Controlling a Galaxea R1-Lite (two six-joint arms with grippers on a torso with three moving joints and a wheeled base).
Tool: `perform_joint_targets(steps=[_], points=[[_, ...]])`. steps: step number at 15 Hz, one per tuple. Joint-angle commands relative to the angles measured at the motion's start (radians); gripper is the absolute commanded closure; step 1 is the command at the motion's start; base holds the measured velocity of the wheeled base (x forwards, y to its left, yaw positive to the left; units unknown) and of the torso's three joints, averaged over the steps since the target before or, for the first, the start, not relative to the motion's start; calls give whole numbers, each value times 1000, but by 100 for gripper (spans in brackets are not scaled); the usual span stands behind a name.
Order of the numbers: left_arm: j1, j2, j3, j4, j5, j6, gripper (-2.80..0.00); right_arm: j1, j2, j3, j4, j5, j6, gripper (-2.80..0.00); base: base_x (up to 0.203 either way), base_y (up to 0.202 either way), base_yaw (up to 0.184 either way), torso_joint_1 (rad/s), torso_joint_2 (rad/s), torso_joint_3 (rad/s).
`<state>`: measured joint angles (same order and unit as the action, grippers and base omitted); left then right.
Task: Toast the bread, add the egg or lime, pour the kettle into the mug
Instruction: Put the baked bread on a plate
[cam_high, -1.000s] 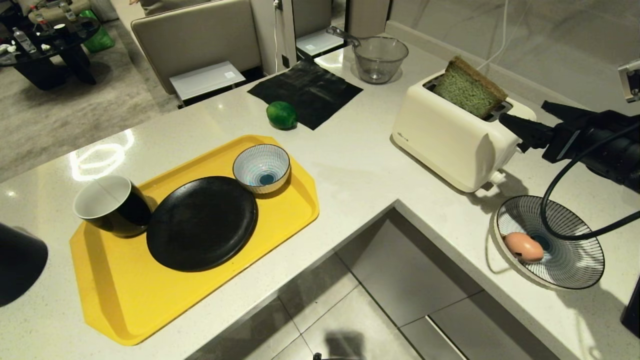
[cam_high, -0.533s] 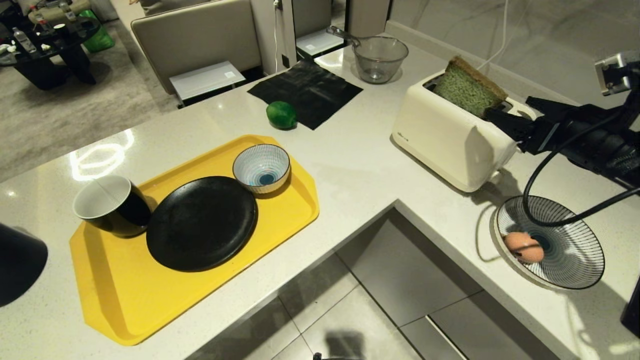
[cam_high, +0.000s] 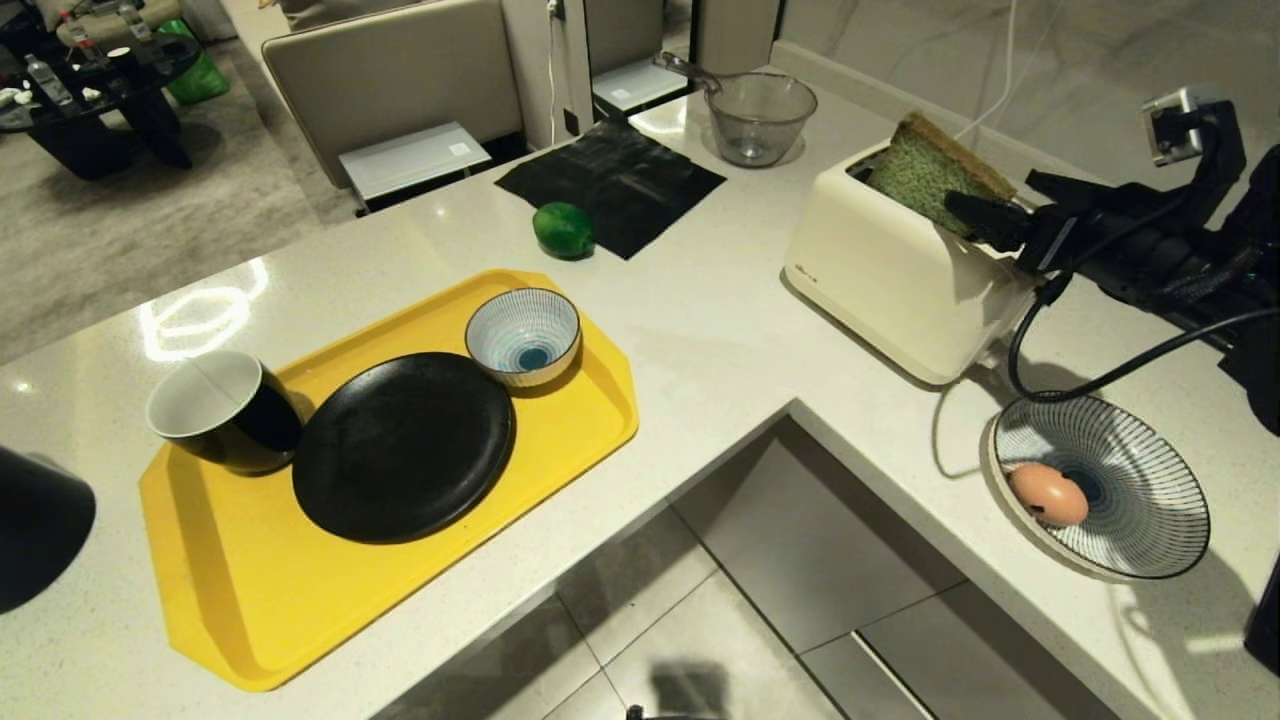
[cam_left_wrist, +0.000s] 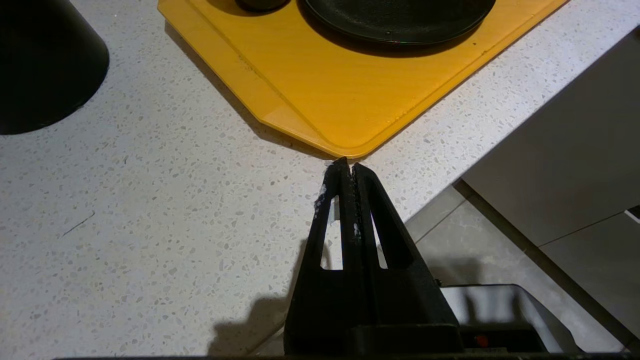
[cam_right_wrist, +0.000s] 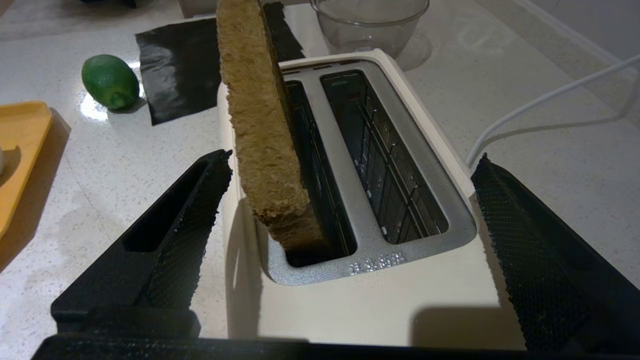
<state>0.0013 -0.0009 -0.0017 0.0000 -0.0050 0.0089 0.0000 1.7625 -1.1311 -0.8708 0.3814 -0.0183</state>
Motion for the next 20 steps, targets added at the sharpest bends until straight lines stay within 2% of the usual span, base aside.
perform_joint_targets(steps=[1,8,9,20], points=[[0,1,0,0,0,0,0,4,20,-22,5,5,0,-280,0,0,0,0,0,0],[0,1,0,-2,0,0,0,28,26,-72,19,2,1,-280,0,0,0,0,0,0],[0,1,0,-2,0,0,0,31,26,-71,23,-1,0,0,0,0,0,0,0,0],[0,1,0,-1,0,0,0,31,23,-38,23,-12,-18,0,0,0,0,0,0,0]])
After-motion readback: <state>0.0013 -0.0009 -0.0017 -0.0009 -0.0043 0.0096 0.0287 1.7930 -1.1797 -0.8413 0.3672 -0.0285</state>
